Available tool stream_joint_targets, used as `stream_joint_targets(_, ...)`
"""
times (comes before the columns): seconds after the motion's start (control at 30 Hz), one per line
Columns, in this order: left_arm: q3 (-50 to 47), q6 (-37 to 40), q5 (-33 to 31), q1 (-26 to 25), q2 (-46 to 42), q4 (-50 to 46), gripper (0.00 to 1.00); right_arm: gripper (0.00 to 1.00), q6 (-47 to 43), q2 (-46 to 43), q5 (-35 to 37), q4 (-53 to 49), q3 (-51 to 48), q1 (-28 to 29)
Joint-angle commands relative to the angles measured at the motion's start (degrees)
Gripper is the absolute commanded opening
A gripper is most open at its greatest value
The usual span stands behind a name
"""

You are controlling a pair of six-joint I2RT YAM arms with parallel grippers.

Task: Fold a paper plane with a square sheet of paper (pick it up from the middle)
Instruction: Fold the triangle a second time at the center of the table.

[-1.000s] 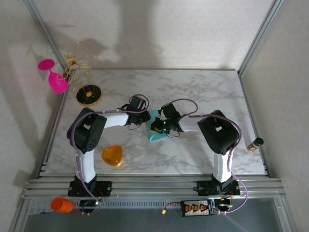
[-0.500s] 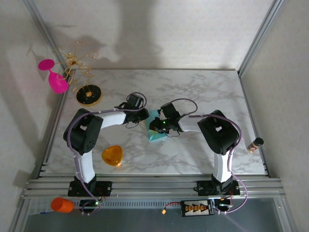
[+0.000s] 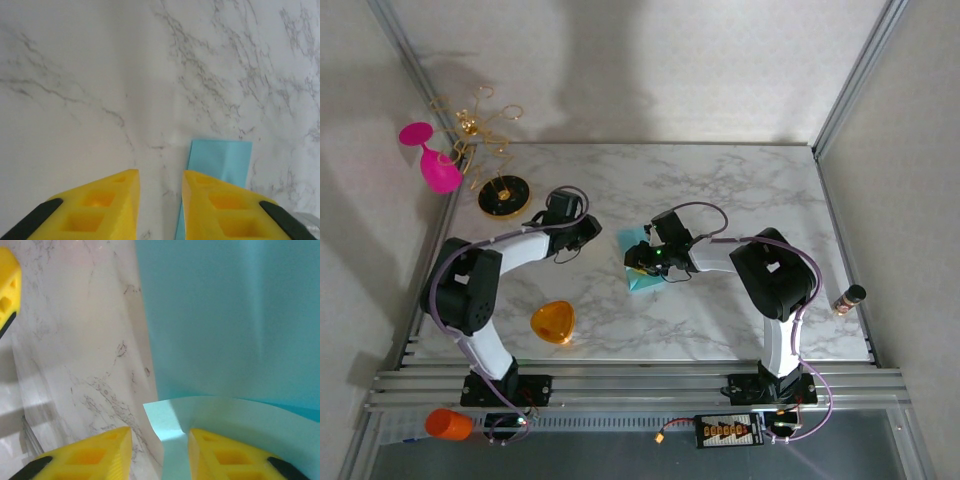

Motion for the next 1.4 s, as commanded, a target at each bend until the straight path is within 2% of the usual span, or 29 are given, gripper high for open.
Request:
stream_joint_targets(0.0, -1.25, -0.96, 1.98, -1.98, -2.53, 0.97, 0.27, 0.29, -1.55, 2.51, 4.37, -5.78, -1.1, 0.01)
stream_joint_targets(0.2, -1.75, -0.95, 1.85, -7.65, -1.78, 0.27, 0.19, 0.1, -2.38, 2.56, 6.8, -7.75, -1.92, 0.06)
stream_joint_targets(0.37, -0.26, -0.34, 0.96, -11.92, 1.27, -1.23, 0.13, 0.0, -2.65, 2.73, 7.32, -8.46, -2.17, 0.06)
stream_joint_targets(0.6, 1.18, 0.21, -1.16, -13.88, 5.3, -3.31, 0.04, 0.0, -2.55, 2.73, 7.32, -8.28, -2.29, 0.06)
stream_joint_targets(1.13, 2.15, 0.4, 0.73, -14.63, 6.4, -1.91, 0.02, 0.0, -2.3, 2.82, 6.63, -7.75, -2.47, 0.06)
stream_joint_targets(1.37, 0.75, 0.99, -1.31, -14.63, 7.86, -3.02, 0.0, 0.0, -2.01, 1.84, 6.02, -7.04, -2.73, 0.01)
